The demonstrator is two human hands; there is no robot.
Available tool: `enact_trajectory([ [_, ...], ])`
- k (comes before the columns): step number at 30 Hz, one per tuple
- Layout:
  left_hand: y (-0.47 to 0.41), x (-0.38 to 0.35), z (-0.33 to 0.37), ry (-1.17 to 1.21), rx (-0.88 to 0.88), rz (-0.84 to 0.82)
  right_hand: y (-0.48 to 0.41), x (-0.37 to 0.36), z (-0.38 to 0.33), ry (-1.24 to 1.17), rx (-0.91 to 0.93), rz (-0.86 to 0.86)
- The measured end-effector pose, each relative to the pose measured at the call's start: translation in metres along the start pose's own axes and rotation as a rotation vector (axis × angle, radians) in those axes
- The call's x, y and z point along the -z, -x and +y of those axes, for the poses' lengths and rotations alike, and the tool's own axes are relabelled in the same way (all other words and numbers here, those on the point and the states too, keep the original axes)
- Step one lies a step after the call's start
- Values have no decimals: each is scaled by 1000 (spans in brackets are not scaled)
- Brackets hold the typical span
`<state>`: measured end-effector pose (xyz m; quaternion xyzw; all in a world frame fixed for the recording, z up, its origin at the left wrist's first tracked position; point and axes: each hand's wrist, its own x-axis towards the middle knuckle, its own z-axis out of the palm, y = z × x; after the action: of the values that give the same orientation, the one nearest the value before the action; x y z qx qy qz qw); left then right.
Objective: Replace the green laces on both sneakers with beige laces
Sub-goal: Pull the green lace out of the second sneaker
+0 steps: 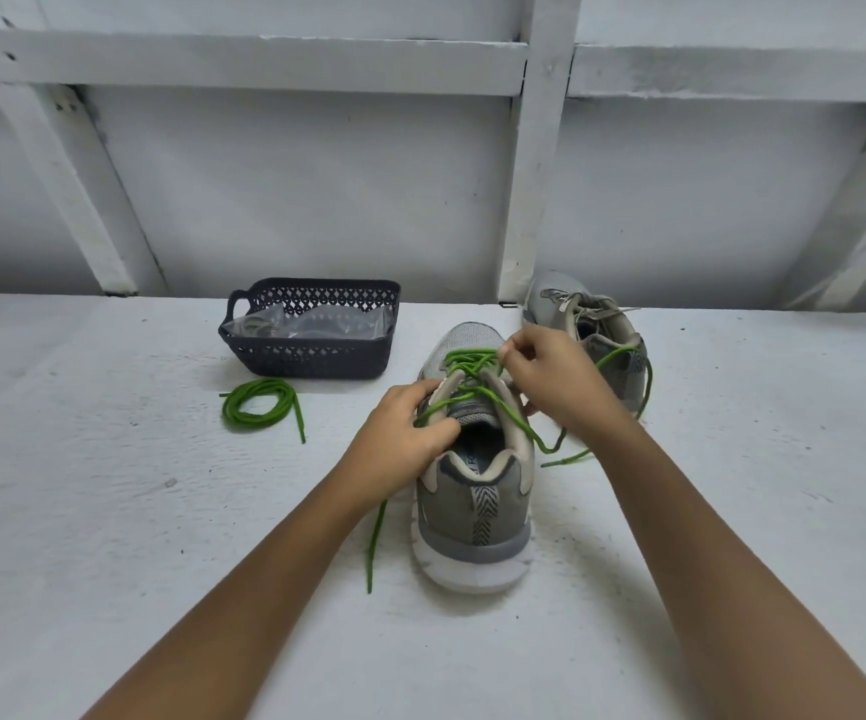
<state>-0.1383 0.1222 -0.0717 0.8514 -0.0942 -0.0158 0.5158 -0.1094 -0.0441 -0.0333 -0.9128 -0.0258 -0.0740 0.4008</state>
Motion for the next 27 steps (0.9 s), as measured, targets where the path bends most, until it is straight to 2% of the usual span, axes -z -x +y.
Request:
enact_trajectory([
  [7, 0, -1, -1, -14, -14, 11, 11, 12, 9, -209, -127, -141],
  [10, 1, -1, -1, -13, -9, 5, 11, 14, 9, -173, -170, -140],
  [12, 1, -1, -1, -14, -12, 1, 13, 13, 6, -124, -114, -115],
  [15, 1, 0, 0, -12, -12, -5, 13, 5, 0, -196, -52, -50],
  [21, 1, -1, 0, -12, -16, 1, 8, 4, 1, -389, -117, 136],
  [23, 1, -1, -1, -16, -2, 7, 8, 4, 4, -353, -123, 80],
  [25, 2, -1, 0, -15, -2, 7, 9, 7, 5, -286, -130, -72],
  [27, 2, -1, 0, -11, -4, 9, 11, 12, 6, -230, -69, -144],
])
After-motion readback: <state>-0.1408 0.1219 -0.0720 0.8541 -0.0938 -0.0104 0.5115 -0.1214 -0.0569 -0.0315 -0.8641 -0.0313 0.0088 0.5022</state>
